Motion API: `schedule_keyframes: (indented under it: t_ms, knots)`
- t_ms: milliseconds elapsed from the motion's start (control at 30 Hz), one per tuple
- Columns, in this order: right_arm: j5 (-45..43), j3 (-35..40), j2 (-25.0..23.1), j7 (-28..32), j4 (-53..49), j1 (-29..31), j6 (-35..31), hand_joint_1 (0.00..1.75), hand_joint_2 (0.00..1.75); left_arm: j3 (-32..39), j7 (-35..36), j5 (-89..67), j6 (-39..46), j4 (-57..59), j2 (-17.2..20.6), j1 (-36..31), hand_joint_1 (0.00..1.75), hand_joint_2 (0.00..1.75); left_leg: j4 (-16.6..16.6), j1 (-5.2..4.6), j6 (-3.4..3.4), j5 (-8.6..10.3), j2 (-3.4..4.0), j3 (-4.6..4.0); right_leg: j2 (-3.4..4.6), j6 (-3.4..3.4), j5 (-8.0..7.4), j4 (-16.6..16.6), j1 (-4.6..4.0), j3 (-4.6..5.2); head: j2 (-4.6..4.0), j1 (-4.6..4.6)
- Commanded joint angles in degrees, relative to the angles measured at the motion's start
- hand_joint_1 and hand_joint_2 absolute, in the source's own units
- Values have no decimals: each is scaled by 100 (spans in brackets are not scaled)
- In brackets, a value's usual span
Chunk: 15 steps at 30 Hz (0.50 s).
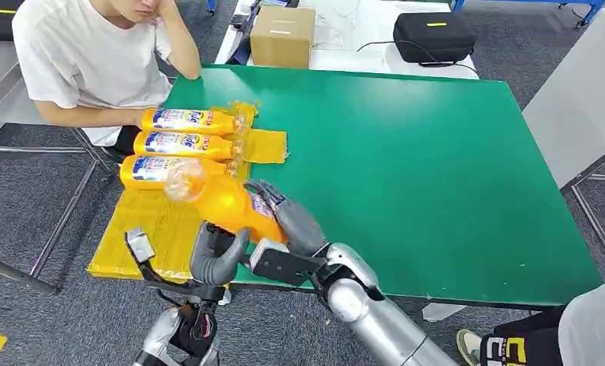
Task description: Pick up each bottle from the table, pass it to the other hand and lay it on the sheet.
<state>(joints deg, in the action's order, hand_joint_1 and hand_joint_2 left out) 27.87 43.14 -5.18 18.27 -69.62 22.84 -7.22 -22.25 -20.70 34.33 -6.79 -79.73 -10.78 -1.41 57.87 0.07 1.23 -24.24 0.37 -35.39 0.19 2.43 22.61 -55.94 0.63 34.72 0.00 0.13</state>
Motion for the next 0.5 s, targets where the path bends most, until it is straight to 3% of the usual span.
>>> schedule_keyframes:
  t_ms: [33, 367, 500]
  knots:
    - [22, -373, 144, 144, -543, -413, -493, 0, 0, 516, 148, -430, 571, 248, 30, -150, 175, 175, -6, 1, -6, -6, -6, 21, -6, -7, 9, 3, -1, -21, 0, -2]
    - [-77, -601, 75, 222, -513, -479, -699, 0, 0, 588, 118, -709, 767, 241, 93, -213, 175, 175, -4, 2, -6, -6, -7, 18, -8, -7, 10, 2, -2, -18, 0, 0]
    - [-129, -748, 50, 286, -442, -524, -770, 0, 0, 735, -96, -1229, 1103, 226, 165, -366, 175, 175, 0, 5, -22, -38, -22, 81, -21, -26, 50, -9, -6, -80, 0, -2]
